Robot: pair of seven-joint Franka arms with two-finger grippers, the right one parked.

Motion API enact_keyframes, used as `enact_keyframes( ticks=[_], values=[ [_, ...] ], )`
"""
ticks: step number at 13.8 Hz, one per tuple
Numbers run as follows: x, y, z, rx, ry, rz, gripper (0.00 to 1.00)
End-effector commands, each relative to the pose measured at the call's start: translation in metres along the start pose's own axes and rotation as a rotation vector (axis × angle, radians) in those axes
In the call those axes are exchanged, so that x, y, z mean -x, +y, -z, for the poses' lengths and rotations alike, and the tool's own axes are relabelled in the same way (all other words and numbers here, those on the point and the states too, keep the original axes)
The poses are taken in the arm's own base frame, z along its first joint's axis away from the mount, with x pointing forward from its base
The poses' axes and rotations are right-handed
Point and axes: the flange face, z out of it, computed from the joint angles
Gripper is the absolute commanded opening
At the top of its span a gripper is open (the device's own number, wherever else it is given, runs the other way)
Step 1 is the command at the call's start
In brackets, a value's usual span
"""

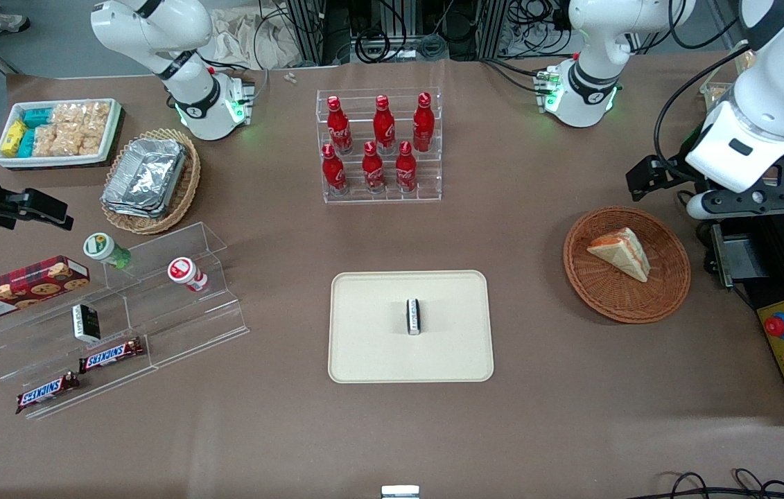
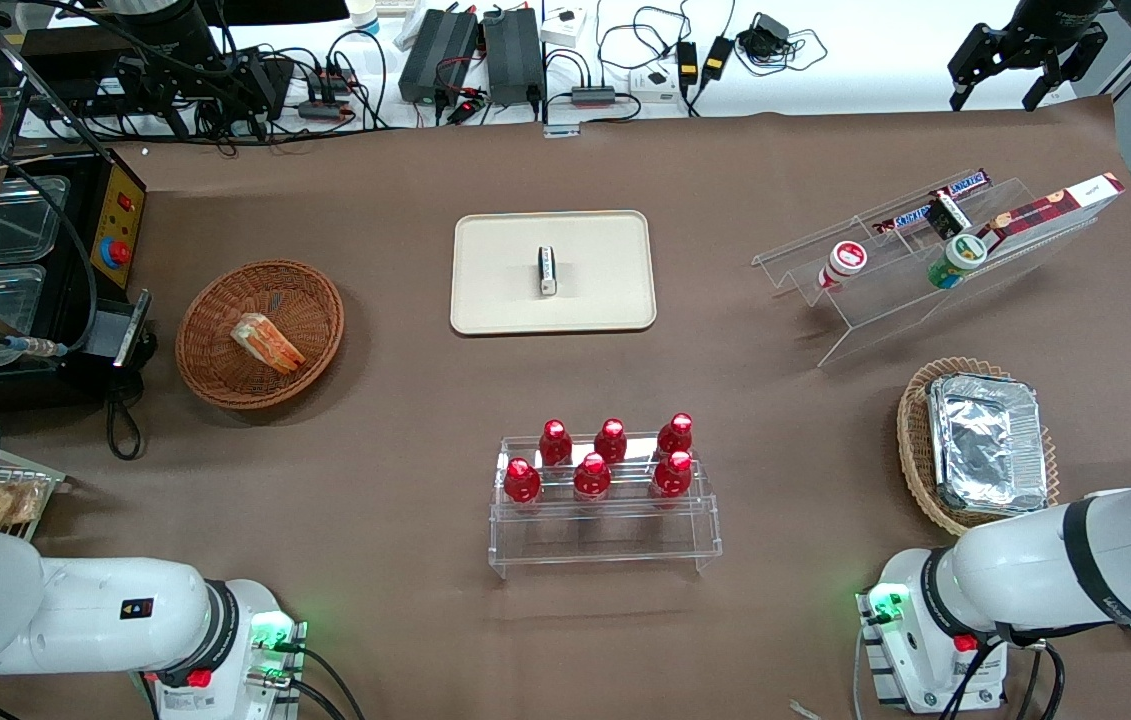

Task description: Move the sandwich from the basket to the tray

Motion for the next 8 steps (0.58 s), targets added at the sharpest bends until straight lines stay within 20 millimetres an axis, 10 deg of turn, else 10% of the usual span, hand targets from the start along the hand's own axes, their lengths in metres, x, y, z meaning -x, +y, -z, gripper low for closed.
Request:
enact_keyframes(
  ticks=[1, 8],
  values=[
    [0.010, -0.006, -0.003, -0.048, -0.007, 0.017, 1.00],
    [0.032, -0.068, -0.036, -0.048, -0.030, 0.220, 1.00]
  ],
)
